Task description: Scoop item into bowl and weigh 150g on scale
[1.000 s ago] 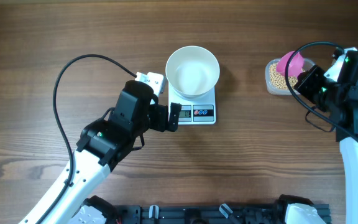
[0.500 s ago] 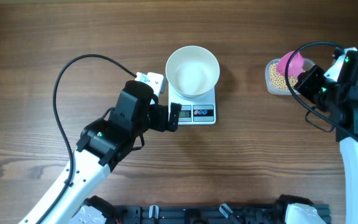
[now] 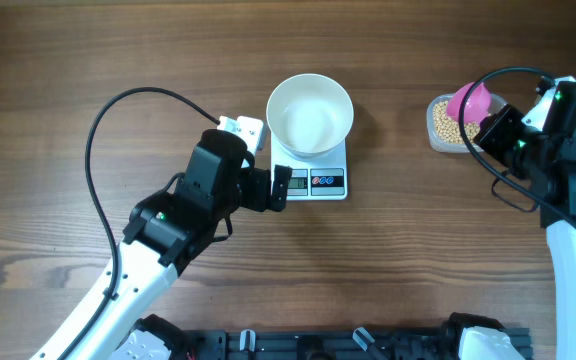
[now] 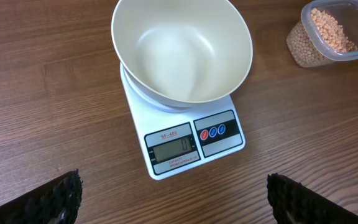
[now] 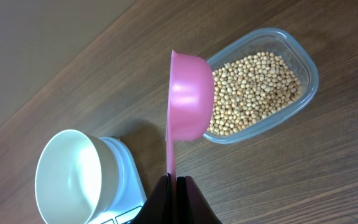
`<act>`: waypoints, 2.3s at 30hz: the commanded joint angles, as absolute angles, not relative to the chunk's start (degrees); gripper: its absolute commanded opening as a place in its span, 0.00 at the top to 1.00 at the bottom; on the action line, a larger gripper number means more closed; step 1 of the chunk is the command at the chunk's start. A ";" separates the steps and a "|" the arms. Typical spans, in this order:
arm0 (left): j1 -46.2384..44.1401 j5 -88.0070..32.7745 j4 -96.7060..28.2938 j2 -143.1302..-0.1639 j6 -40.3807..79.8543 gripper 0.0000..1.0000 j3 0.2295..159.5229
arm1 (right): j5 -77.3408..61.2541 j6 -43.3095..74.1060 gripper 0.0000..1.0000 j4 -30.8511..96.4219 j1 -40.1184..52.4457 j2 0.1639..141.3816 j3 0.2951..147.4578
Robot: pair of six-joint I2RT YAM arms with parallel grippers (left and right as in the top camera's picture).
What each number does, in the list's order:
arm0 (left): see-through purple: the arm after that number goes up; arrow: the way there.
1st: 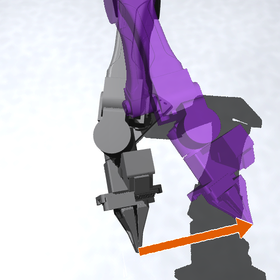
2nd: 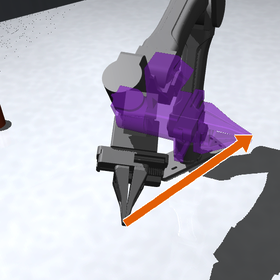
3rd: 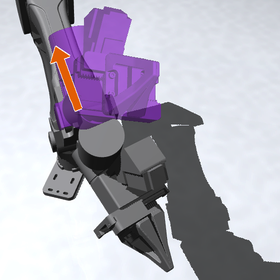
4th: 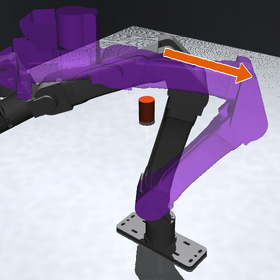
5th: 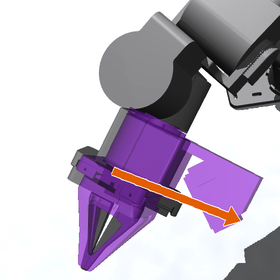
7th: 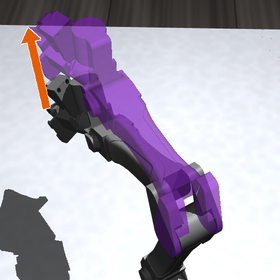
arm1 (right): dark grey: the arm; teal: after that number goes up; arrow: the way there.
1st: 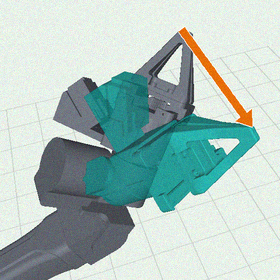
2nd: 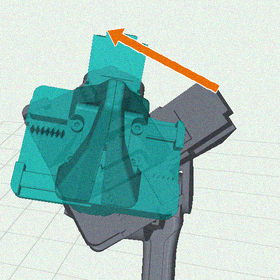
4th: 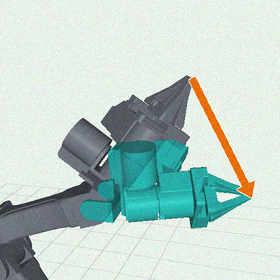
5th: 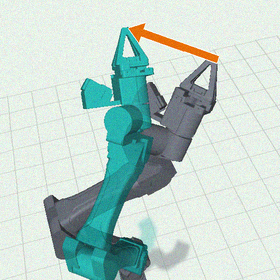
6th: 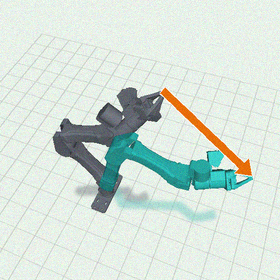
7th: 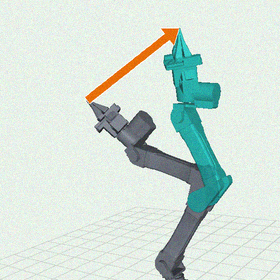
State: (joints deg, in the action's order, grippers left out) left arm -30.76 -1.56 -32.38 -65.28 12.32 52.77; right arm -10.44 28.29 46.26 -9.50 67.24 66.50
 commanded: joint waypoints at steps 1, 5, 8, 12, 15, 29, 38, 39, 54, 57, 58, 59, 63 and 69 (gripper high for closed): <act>-31.03 -2.07 -32.21 -65.60 12.23 0.00 53.65 | -9.45 28.47 0.96 45.89 -9.52 67.29 67.40; -31.03 -2.04 -32.21 -65.60 12.23 0.00 53.65 | -9.47 28.53 0.96 45.89 -9.52 67.29 67.40; -31.03 -2.04 -32.21 -65.60 12.23 0.00 53.65 | -9.45 28.53 0.96 45.89 -9.52 67.29 67.40; -31.03 -2.04 -32.21 -65.60 12.23 0.00 53.65 | -9.45 28.49 0.96 45.89 -9.52 67.29 67.40; -31.03 -2.04 -32.21 -65.60 12.23 0.00 53.65 | -7.40 28.45 0.96 45.80 -9.52 67.29 67.40; -31.03 -2.07 -32.21 -65.60 12.23 0.00 53.65 | -5.78 13.34 0.96 47.33 -9.52 67.29 67.40; -31.03 -2.04 -32.21 -65.60 12.23 0.00 53.65 | -7.70 13.43 0.96 49.78 -9.52 67.13 67.40; -31.03 -2.04 -32.21 -65.60 12.23 0.00 53.65 | -7.70 13.45 0.96 49.43 -9.52 67.02 67.40; -31.03 -2.07 -32.23 -65.60 12.23 0.00 53.65 | -7.75 9.04 0.96 46.44 -9.52 63.94 67.40; -31.03 -2.07 -32.23 -65.60 12.23 0.00 53.63 | -7.73 9.15 0.96 48.12 -9.52 63.94 67.40; -31.03 -2.04 -32.23 -65.60 12.23 0.00 53.65 | -7.79 9.26 0.95 48.40 -9.52 63.94 67.40; -31.03 -2.04 -32.23 -65.60 12.23 0.00 53.65 | -7.77 10.04 0.96 48.71 -9.52 63.94 67.40; -31.03 -2.07 -32.23 -65.60 12.23 0.00 53.65 | -7.70 12.01 0.96 48.95 -9.52 63.94 67.40; -31.03 -2.04 -32.42 -65.60 12.23 0.00 53.65 | -7.73 12.10 0.96 48.93 -9.52 63.96 67.40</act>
